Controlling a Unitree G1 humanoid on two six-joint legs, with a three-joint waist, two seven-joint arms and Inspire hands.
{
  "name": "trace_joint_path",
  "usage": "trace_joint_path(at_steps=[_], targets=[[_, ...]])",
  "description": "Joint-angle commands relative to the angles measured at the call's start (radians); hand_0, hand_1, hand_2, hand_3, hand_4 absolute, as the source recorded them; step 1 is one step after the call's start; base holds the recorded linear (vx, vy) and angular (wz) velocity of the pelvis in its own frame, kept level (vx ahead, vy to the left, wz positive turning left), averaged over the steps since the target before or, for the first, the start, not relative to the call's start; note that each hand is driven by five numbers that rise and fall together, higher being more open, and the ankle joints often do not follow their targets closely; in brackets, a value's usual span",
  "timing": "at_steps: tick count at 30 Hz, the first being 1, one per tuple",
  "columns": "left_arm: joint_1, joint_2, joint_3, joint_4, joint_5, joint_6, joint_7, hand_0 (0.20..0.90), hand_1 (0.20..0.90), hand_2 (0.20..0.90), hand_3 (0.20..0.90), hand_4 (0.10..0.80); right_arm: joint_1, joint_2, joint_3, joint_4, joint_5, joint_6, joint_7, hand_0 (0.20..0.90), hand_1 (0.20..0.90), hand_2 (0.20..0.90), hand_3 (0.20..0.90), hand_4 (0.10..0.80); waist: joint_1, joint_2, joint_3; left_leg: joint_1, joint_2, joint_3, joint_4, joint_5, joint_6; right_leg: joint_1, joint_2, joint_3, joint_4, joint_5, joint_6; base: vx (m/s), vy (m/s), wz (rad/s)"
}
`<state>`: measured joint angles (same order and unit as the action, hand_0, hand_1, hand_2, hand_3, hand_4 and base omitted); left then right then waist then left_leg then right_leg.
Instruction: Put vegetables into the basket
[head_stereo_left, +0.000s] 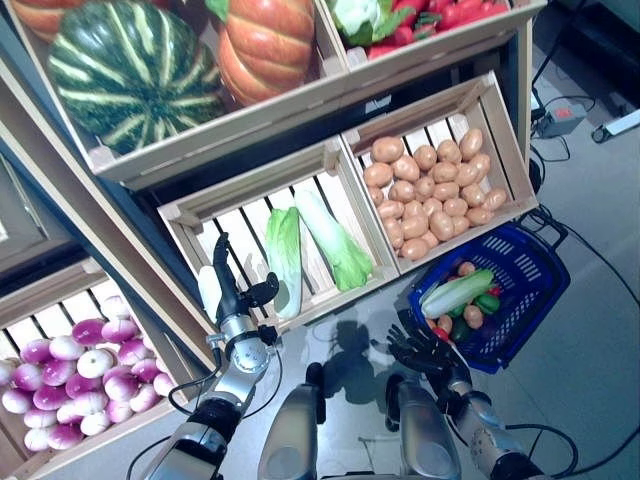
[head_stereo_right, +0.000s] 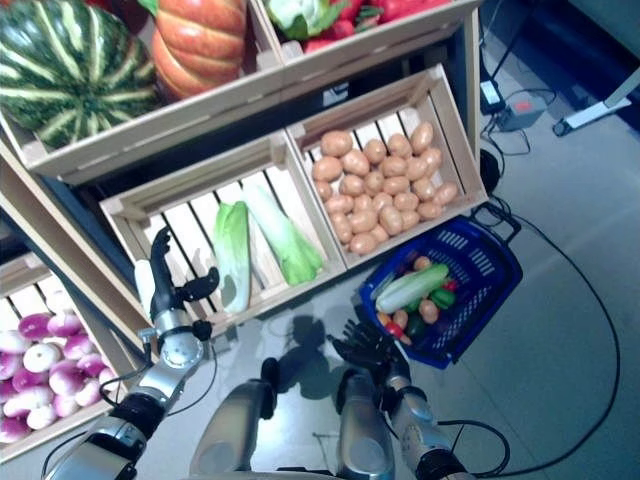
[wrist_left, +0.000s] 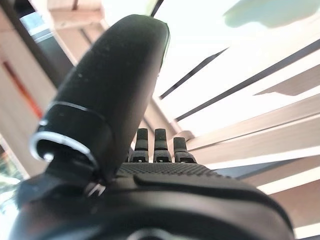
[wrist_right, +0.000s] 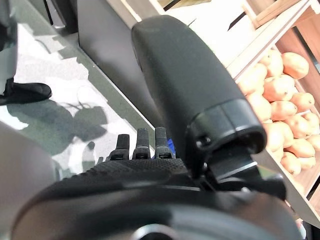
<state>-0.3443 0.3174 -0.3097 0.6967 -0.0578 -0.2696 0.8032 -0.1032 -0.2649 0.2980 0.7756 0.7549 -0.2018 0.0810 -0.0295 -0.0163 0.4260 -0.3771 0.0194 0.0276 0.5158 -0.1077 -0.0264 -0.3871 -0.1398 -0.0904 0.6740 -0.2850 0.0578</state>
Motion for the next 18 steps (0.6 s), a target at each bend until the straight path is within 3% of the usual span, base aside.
trace_joint_path(at_steps=[1,9,10,18], targets=[[-0.111,0.023,0.015,-0.016,-0.043,-0.033,0.045,0.9,0.9,0.9,0.9,0.8,0.012,-0.023,0.03,-0.114,0.038,-0.035,-0.023,0.9,0.9,0.9,0.9,0.8,-0.034,-0.014,-0.031,-0.073,-0.03,0.043,0.145,-0.025,0.067,-0.003,0.056,0.012,-0.039,0.138,-0.094,-0.043,0.034,-0.02],[-0.25,0.084,0.03,0.075,-0.189,0.008,-0.026,0.9,0.9,0.9,0.9,0.8,-0.015,-0.055,0.044,-0.147,0.054,-0.009,-0.051,0.9,0.9,0.9,0.9,0.8,-0.076,-0.027,0.002,-0.208,-0.008,0.072,0.325,-0.099,0.085,-0.152,0.07,0.023,0.121,0.096,-0.105,-0.024,0.035,-0.08],[-0.265,0.09,0.035,0.092,-0.214,0.012,-0.044,0.9,0.9,0.9,0.9,0.8,-0.013,-0.058,0.044,-0.149,0.053,-0.011,-0.053,0.9,0.9,0.9,0.9,0.8,-0.082,-0.027,0.009,-0.216,-0.006,0.068,0.367,-0.139,0.081,-0.166,0.072,0.03,0.162,0.061,-0.099,0.05,0.037,-0.03],[-0.362,0.119,0.031,0.208,-0.342,0.086,-0.132,0.9,0.9,0.9,0.9,0.8,-0.058,-0.083,0.047,-0.141,0.076,-0.011,-0.056,0.9,0.9,0.9,0.9,0.8,-0.105,-0.037,0.046,-0.296,0.009,0.085,0.453,-0.18,0.091,-0.28,0.082,0.033,0.252,0.038,-0.103,-0.022,0.031,-0.05]])
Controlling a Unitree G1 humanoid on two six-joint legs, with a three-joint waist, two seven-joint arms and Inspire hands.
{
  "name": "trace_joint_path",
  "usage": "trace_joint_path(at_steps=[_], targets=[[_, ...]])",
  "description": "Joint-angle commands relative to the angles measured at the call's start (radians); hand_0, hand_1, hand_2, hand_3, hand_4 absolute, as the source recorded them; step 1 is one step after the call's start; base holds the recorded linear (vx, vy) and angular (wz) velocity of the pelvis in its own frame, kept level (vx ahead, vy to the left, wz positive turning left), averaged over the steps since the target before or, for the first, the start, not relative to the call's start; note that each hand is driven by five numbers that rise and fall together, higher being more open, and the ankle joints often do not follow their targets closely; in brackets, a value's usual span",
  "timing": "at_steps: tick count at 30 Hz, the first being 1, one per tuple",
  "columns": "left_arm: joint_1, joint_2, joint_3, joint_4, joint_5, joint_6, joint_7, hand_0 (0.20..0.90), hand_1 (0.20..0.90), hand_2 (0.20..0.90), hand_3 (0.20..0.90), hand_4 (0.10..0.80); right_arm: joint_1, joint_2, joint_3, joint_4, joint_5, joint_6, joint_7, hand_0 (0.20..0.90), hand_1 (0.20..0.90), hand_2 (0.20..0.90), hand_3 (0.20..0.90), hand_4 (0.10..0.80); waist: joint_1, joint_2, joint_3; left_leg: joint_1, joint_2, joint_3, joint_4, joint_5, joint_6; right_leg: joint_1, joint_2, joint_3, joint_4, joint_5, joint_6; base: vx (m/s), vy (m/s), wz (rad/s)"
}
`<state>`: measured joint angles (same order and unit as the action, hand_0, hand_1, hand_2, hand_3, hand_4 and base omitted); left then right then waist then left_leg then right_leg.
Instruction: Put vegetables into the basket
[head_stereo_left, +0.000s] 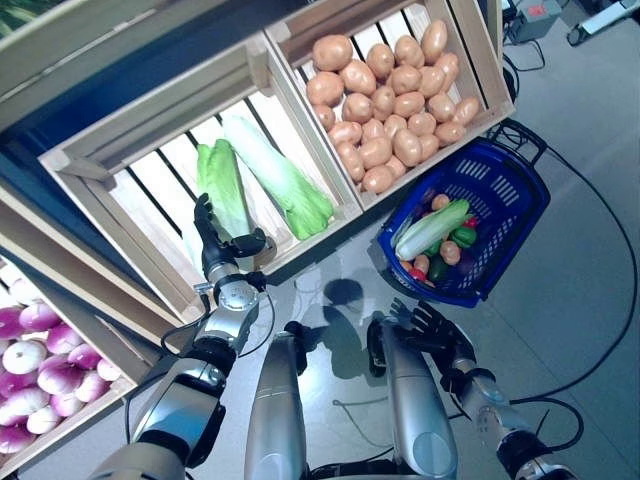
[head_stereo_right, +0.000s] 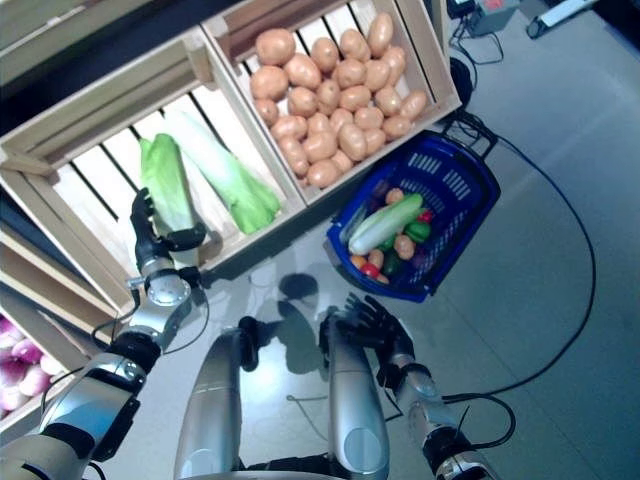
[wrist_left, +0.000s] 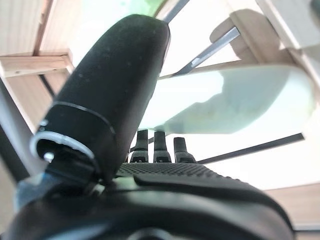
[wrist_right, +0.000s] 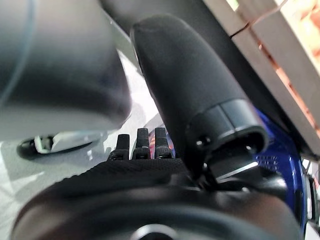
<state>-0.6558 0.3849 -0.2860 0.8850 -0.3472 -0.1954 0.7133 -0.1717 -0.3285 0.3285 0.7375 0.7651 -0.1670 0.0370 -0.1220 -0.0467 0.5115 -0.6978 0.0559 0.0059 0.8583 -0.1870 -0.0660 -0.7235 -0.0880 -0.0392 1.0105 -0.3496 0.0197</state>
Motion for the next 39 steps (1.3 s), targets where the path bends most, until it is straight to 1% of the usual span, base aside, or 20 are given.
trace_joint_path(at_steps=[1,6,11,18,20,22,26,27,28,29,39], targets=[[-0.055,0.053,0.007,0.029,-0.056,0.016,-0.046,0.9,0.9,0.9,0.9,0.8,0.008,-0.019,0.016,-0.102,0.067,-0.046,-0.012,0.9,0.9,0.9,0.9,0.8,-0.014,-0.007,-0.038,0.023,-0.026,0.108,0.112,-0.102,0.131,0.052,0.03,-0.018,-0.082,0.102,-0.065,0.0,0.0,0.0],[-0.099,0.081,0.008,0.139,-0.129,0.09,-0.101,0.9,0.9,0.9,0.9,0.8,-0.026,-0.026,0.018,-0.102,0.105,-0.043,-0.026,0.9,0.9,0.9,0.9,0.8,-0.018,-0.015,-0.019,-0.006,-0.02,0.11,0.13,-0.111,0.131,0.017,0.033,-0.023,-0.065,0.099,-0.063,-0.01,0.005,-0.01],[-0.135,0.096,0.015,0.243,-0.19,0.144,-0.084,0.9,0.9,0.9,0.9,0.8,-0.057,-0.032,0.023,-0.1,0.12,-0.046,-0.037,0.9,0.9,0.9,0.9,0.8,-0.022,-0.02,-0.003,-0.028,-0.017,0.111,0.139,-0.116,0.129,-0.011,0.036,-0.025,-0.055,0.097,-0.064,-0.007,0.006,0.0],[-0.172,0.07,0.013,0.331,-0.211,0.205,-0.055,0.9,0.9,0.9,0.9,0.8,-0.109,-0.018,0.047,-0.087,0.137,-0.063,-0.071,0.9,0.9,0.9,0.9,0.8,-0.02,-0.025,0.008,-0.075,-0.016,0.111,0.154,-0.12,0.128,-0.064,0.038,-0.026,-0.034,0.094,-0.065,-0.032,0.011,0.0],[-0.178,0.06,0.003,0.339,-0.214,0.237,-0.063,0.9,0.9,0.9,0.9,0.8,-0.129,-0.017,0.053,-0.082,0.14,-0.061,-0.08,0.9,0.9,0.9,0.9,0.8,-0.018,-0.025,0.008,-0.086,-0.017,0.111,0.156,-0.12,0.127,-0.077,0.039,-0.027,-0.03,0.094,-0.064,-0.015,0.01,0.0],[-0.181,0.058,-0.006,0.346,-0.219,0.246,-0.072,0.9,0.9,0.9,0.9,0.8,-0.145,-0.017,0.057,-0.08,0.141,-0.059,-0.083,0.9,0.9,0.9,0.9,0.8,-0.018,-0.024,0.009,-0.092,-0.018,0.111,0.155,-0.12,0.127,-0.086,0.04,-0.026,-0.028,0.095,-0.064,-0.037,0.026,-0.01],[-0.186,0.06,-0.017,0.337,-0.233,0.236,-0.092,0.9,0.9,0.9,0.9,0.8,-0.171,-0.022,0.056,-0.083,0.148,-0.055,-0.085,0.9,0.9,0.9,0.9,0.8,-0.016,-0.023,0.009,-0.1,-0.017,0.114,0.157,-0.123,0.124,-0.097,0.041,-0.026,-0.023,0.093,-0.063,-0.025,0.019,-0.01],[-0.184,0.062,-0.017,0.333,-0.237,0.229,-0.096,0.848,0.848,0.848,0.848,0.765,-0.172,-0.024,0.056,-0.087,0.148,-0.054,-0.086,0.9,0.9,0.9,0.9,0.8,-0.016,-0.022,0.009,-0.102,-0.016,0.114,0.161,-0.125,0.123,-0.097,0.041,-0.026,-0.022,0.091,-0.064,-0.026,0.018,-0.05],[-0.182,0.064,-0.016,0.329,-0.237,0.223,-0.095,0.418,0.418,0.418,0.418,0.478,-0.173,-0.024,0.055,-0.09,0.148,-0.054,-0.087,0.9,0.9,0.9,0.9,0.8,-0.015,-0.022,0.009,-0.101,-0.016,0.115,0.161,-0.126,0.123,-0.096,0.041,-0.026,-0.022,0.091,-0.063,-0.022,0.014,-0.07],[-0.179,0.065,-0.014,0.324,-0.239,0.217,-0.088,0.3,0.3,0.3,0.3,0.4,-0.174,-0.025,0.054,-0.091,0.15,-0.056,-0.085,0.9,0.9,0.9,0.9,0.8,-0.014,-0.021,0.009,-0.098,-0.017,0.115,0.159,-0.127,0.123,-0.094,0.041,-0.026,-0.023,0.091,-0.063,0.0,0.0,0.0],[-0.141,0.073,0.015,0.298,-0.26,0.196,-0.105,0.3,0.3,0.3,0.3,0.4,-0.157,-0.019,0.036,-0.085,0.16,-0.066,-0.063,0.9,0.9,0.9,0.9,0.8,-0.013,-0.016,0.008,-0.024,-0.023,0.12,0.126,-0.128,0.118,-0.025,0.033,-0.033,-0.051,0.091,-0.06,-0.005,-0.006,0.06]])
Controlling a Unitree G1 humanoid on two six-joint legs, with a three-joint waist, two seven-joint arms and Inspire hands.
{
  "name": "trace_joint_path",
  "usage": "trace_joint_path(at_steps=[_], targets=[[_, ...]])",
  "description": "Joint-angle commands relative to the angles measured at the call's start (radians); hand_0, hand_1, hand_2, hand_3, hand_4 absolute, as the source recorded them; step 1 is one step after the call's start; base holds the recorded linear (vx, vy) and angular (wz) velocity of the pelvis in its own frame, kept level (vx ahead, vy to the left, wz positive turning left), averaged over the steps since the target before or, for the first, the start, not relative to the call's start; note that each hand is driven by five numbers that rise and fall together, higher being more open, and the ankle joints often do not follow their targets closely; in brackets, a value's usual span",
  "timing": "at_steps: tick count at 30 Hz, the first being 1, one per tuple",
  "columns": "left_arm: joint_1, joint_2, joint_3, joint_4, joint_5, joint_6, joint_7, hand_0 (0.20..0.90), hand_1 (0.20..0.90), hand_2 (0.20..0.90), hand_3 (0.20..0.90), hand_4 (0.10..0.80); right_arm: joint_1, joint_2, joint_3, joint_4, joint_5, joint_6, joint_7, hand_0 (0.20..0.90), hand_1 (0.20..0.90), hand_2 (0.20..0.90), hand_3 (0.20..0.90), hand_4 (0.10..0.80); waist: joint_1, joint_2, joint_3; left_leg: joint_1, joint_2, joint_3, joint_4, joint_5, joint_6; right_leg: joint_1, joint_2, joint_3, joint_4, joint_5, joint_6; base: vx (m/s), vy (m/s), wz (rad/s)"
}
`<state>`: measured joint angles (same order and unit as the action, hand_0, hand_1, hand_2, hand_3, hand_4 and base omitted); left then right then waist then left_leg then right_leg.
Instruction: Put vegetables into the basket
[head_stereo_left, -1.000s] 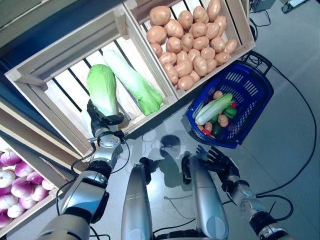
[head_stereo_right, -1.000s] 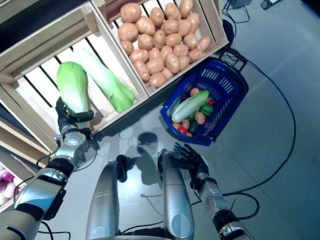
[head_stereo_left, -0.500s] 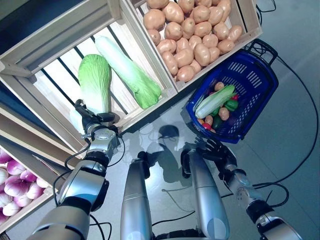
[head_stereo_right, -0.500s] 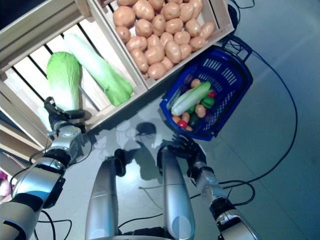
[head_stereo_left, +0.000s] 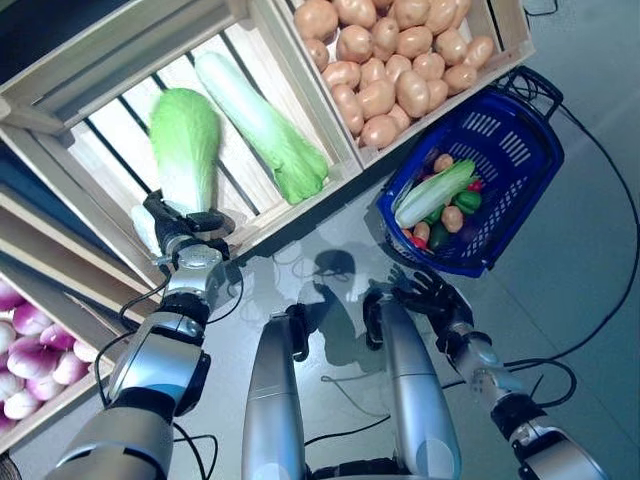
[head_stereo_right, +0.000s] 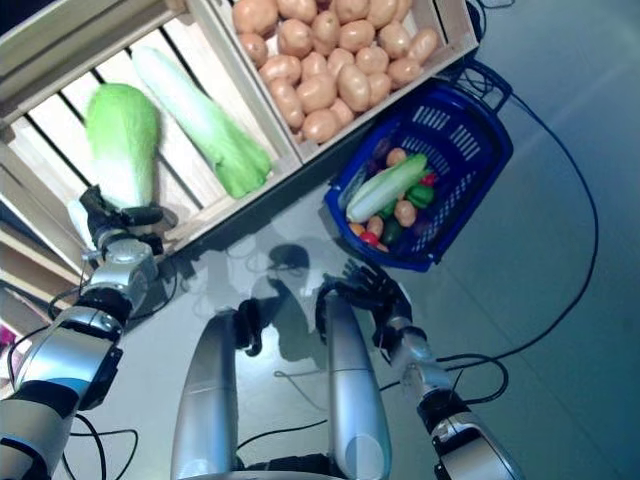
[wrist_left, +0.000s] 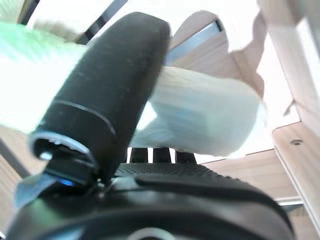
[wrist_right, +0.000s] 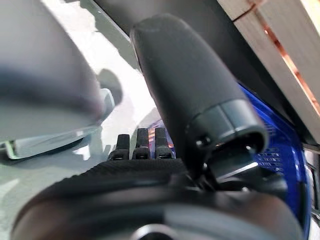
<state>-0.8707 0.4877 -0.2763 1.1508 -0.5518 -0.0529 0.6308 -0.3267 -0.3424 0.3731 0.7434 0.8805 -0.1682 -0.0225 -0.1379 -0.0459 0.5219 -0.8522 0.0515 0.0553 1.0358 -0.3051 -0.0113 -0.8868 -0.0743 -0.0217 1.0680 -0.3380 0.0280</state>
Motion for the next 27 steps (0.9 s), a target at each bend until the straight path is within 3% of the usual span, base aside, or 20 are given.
trace_joint_path(at_steps=[1,9,10,15,19,21,27], targets=[[0.085,-0.03,0.009,0.026,-0.059,0.051,-0.028,0.3,0.3,0.3,0.3,0.4,0.001,-0.004,-0.011,-0.095,0.045,-0.067,-0.003,0.9,0.9,0.9,0.9,0.8,0.003,-0.016,-0.002,0.144,-0.019,0.071,-0.059,-0.008,0.061,0.151,0.018,-0.051,-0.115,0.081,-0.067,-0.005,-0.026,-0.22],[0.183,-0.02,0.042,-0.016,-0.082,0.033,-0.075,0.3,0.3,0.3,0.3,0.4,0.041,0.012,-0.042,-0.113,0.048,-0.067,0.01,0.9,0.9,0.9,0.9,0.8,0.008,-0.001,-0.071,0.295,-0.024,0.064,-0.207,0.034,0.039,0.292,-0.001,-0.054,-0.232,0.106,-0.052,0.022,-0.028,-0.02],[0.198,-0.015,0.049,-0.025,-0.077,0.018,-0.084,0.3,0.3,0.3,0.3,0.4,0.05,0.015,-0.05,-0.115,0.05,-0.069,0.014,0.9,0.9,0.9,0.9,0.8,0.008,0.002,-0.089,0.313,-0.022,0.065,-0.257,0.079,0.04,0.308,-0.006,-0.058,-0.276,0.144,-0.057,-0.02,-0.046,-0.02],[0.287,0.006,0.07,-0.113,-0.046,-0.048,-0.125,0.3,0.3,0.3,0.3,0.4,0.125,0.024,-0.071,-0.165,0.056,-0.081,0.058,0.9,0.9,0.9,0.9,0.8,0.015,0.017,-0.161,0.445,-0.027,0.051,-0.413,0.134,0.026,0.441,-0.017,-0.056,-0.415,0.177,-0.048,0.082,-0.039,0.03],[0.395,-0.004,0.108,-0.255,-0.031,-0.145,-0.14,0.3,0.3,0.3,0.3,0.4,0.232,0.04,-0.104,-0.233,0.059,-0.09,0.108,0.9,0.9,0.9,0.9,0.8,0.026,0.026,-0.237,0.6,-0.044,0.046,-0.592,0.194,0.017,0.605,-0.034,-0.076,-0.595,0.215,-0.034,0.159,-0.035,0.0],[0.479,-0.052,0.131,-0.382,0.008,-0.193,-0.116,0.3,0.3,0.3,0.3,0.4,0.291,0.071,-0.132,-0.261,0.077,-0.043,0.155,0.9,0.9,0.9,0.9,0.8,0.037,0.034,-0.294,0.699,-0.058,0.037,-0.714,0.229,0.011,0.722,-0.031,-0.093,-0.736,0.248,-0.024,0.183,-0.027,0.07],[0.602,-0.147,0.119,-0.577,0.104,-0.273,-0.098,0.3,0.3,0.3,0.3,0.4,0.332,0.12,-0.158,-0.324,0.019,-0.072,0.109,0.9,0.9,0.9,0.9,0.8,0.066,0.047,-0.369,0.833,-0.07,0.015,-0.898,0.281,0.002,0.888,-0.013,-0.109,-0.946,0.31,-0.011,0.107,-0.028,0.1]])
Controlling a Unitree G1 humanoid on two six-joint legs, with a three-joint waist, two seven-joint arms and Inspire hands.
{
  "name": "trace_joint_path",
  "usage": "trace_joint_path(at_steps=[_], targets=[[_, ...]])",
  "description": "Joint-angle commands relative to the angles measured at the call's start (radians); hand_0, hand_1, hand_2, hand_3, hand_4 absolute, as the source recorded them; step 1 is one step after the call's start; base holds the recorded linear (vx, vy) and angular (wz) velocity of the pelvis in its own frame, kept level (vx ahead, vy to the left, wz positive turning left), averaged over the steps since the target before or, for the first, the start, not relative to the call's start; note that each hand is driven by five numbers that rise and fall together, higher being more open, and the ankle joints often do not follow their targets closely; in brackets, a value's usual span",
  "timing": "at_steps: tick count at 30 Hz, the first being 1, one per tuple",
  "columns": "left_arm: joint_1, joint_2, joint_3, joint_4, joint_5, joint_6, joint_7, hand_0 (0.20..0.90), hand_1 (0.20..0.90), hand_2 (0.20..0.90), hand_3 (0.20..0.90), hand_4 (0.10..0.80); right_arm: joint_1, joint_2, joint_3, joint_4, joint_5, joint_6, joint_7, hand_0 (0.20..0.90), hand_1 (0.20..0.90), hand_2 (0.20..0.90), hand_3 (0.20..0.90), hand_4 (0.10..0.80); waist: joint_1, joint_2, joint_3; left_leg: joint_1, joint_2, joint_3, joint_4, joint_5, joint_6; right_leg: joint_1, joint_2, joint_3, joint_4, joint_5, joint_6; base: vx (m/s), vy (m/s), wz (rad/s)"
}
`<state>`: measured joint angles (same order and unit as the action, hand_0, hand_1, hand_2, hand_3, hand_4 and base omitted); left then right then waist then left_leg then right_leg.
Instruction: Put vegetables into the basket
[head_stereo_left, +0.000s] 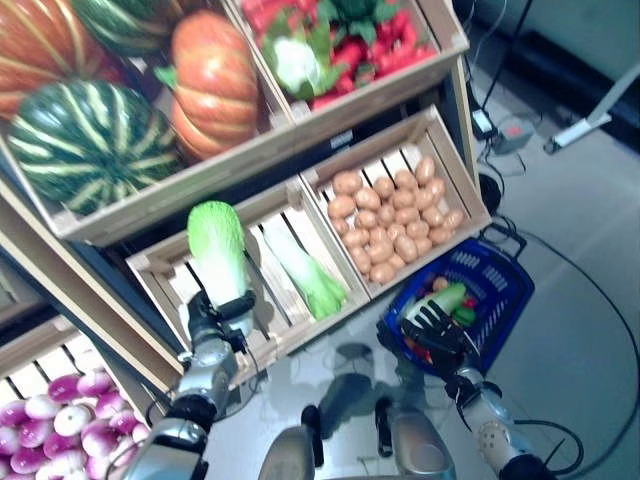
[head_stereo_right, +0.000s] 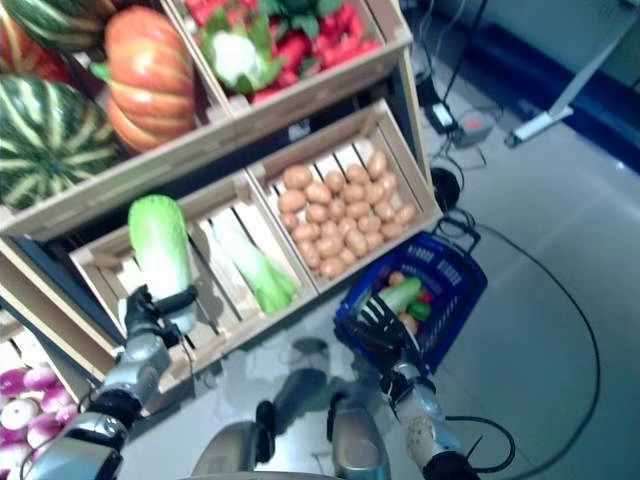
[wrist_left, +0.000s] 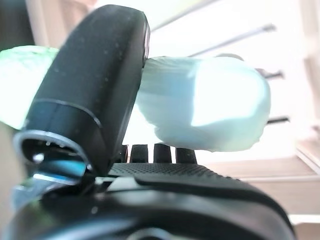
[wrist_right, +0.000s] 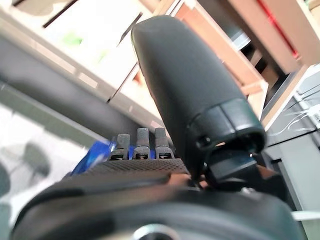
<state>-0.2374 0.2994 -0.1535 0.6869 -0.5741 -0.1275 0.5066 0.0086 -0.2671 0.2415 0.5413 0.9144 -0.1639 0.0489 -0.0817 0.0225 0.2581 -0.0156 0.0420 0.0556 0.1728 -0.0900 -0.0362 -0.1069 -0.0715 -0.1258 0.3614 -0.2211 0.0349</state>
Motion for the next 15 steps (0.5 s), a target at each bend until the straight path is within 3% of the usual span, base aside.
trace_joint_path(at_steps=[1,6,15], targets=[[-0.011,0.028,-0.008,-0.152,0.15,-0.209,0.029,0.3,0.3,0.3,0.3,0.4,0.001,0.054,-0.026,-0.147,-0.037,-0.083,0.019,0.9,0.9,0.9,0.9,0.8,0.016,-0.02,-0.116,0.011,-0.061,0.002,-0.064,0.077,0.027,0.124,-0.014,-0.004,-0.266,0.206,-0.015,0.04,-0.046,0.04],[0.052,0.019,-0.029,-0.346,0.255,-0.205,0.029,0.3,0.3,0.3,0.3,0.4,0.002,0.073,-0.02,-0.237,-0.111,-0.071,-0.009,0.9,0.9,0.9,0.9,0.8,0.038,-0.018,-0.161,0.075,-0.06,-0.03,-0.218,0.131,0.03,0.18,-0.003,0.004,-0.4,0.275,0.004,0.019,-0.047,0.1],[0.044,0.063,-0.111,-0.483,0.465,-0.209,0.005,0.3,0.3,0.3,0.3,0.4,-0.018,0.053,0.012,-0.315,0.014,0.046,0.147,0.9,0.9,0.9,0.9,0.8,0.052,-0.034,-0.197,0.077,-0.058,-0.045,-0.26,0.137,0.037,0.184,0.008,0.011,-0.448,0.304,0.017,-0.004,-0.036,0.01]])
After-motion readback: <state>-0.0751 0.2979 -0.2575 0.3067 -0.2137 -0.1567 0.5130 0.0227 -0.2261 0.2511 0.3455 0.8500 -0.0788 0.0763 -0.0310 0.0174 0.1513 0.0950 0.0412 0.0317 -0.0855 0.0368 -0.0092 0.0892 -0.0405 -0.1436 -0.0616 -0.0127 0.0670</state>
